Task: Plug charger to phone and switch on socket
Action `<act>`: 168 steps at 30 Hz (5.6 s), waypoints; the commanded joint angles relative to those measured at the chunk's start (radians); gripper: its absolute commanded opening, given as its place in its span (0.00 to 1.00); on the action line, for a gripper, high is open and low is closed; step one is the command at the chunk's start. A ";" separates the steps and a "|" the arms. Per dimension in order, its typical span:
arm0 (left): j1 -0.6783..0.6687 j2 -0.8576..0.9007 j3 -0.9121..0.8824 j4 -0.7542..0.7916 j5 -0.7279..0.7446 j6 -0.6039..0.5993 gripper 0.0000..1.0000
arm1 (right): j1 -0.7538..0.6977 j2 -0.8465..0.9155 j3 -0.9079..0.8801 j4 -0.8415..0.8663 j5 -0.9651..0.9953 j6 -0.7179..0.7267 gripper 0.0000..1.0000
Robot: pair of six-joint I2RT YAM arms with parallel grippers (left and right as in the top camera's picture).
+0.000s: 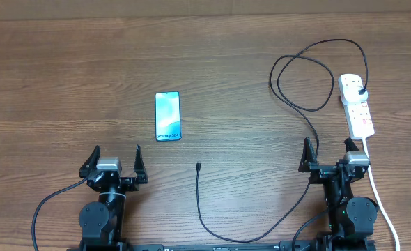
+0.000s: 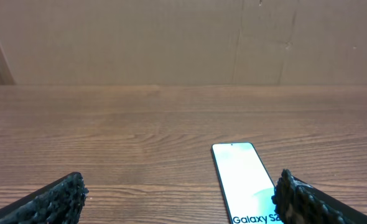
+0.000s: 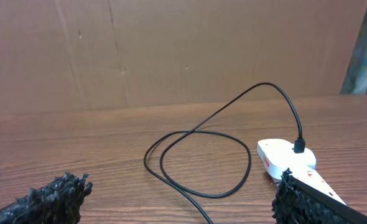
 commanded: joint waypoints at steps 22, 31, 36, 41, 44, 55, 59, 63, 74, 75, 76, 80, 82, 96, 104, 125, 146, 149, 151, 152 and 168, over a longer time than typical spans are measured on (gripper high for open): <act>0.000 -0.009 -0.003 0.002 -0.013 0.004 1.00 | 0.004 -0.008 -0.011 0.006 0.008 -0.005 1.00; 0.000 -0.009 -0.003 0.002 -0.013 0.005 1.00 | 0.004 -0.008 -0.011 0.006 0.008 -0.005 1.00; 0.000 -0.009 -0.003 0.002 -0.013 0.004 1.00 | 0.004 -0.008 -0.011 0.006 0.008 -0.005 1.00; 0.000 -0.009 -0.003 0.002 -0.013 0.005 1.00 | 0.004 -0.008 -0.011 0.006 0.008 -0.005 1.00; 0.000 -0.009 -0.003 0.002 -0.013 0.004 1.00 | 0.004 -0.008 -0.011 0.006 0.008 -0.005 1.00; 0.000 -0.009 -0.003 0.002 -0.012 0.004 1.00 | 0.023 -0.008 -0.011 0.006 0.009 -0.005 1.00; 0.000 -0.009 -0.003 0.002 -0.013 0.005 1.00 | 0.026 -0.008 -0.011 0.006 0.008 -0.005 1.00; 0.000 -0.009 -0.003 0.002 -0.013 0.005 0.99 | 0.025 -0.008 -0.011 0.006 0.008 -0.005 1.00; 0.000 -0.009 0.031 -0.008 0.079 0.003 1.00 | 0.024 -0.008 -0.011 0.006 0.009 -0.005 1.00; 0.000 -0.009 0.045 -0.024 0.094 -0.005 1.00 | 0.024 -0.008 -0.011 0.006 0.009 -0.005 1.00; 0.000 -0.009 0.065 -0.047 0.100 -0.027 1.00 | 0.024 -0.008 -0.011 0.006 0.008 -0.005 1.00; 0.000 -0.009 0.162 -0.191 0.100 -0.102 1.00 | 0.024 -0.008 -0.011 0.006 0.008 -0.005 1.00; 0.000 -0.009 0.219 -0.278 0.103 -0.105 0.99 | 0.024 -0.008 -0.011 0.006 0.009 -0.005 1.00; 0.000 0.271 0.722 -0.620 0.228 -0.105 1.00 | 0.024 -0.008 -0.011 0.006 0.008 -0.005 1.00; 0.000 0.746 1.172 -0.926 0.283 -0.020 1.00 | 0.024 -0.008 -0.011 0.006 0.009 -0.005 1.00; -0.001 1.710 1.623 -1.368 0.284 -0.067 0.04 | 0.024 -0.008 -0.011 0.006 0.008 -0.005 1.00; -0.098 1.881 1.599 -1.219 0.272 -0.085 0.99 | 0.024 -0.008 -0.011 0.006 0.008 -0.005 1.00; -0.106 1.881 1.571 -1.166 0.272 -0.090 1.00 | 0.024 -0.008 -0.011 0.006 0.008 -0.005 1.00; -0.108 1.881 1.548 -1.135 0.272 -0.121 0.99 | 0.024 -0.008 -0.011 0.006 0.008 -0.005 1.00; -0.108 1.881 1.537 -1.119 0.272 -0.146 0.99 | 0.024 -0.008 -0.011 0.006 0.008 -0.005 1.00; -0.145 1.881 1.376 -0.876 0.140 -0.191 1.00 | 0.024 -0.008 -0.011 0.006 0.008 -0.005 1.00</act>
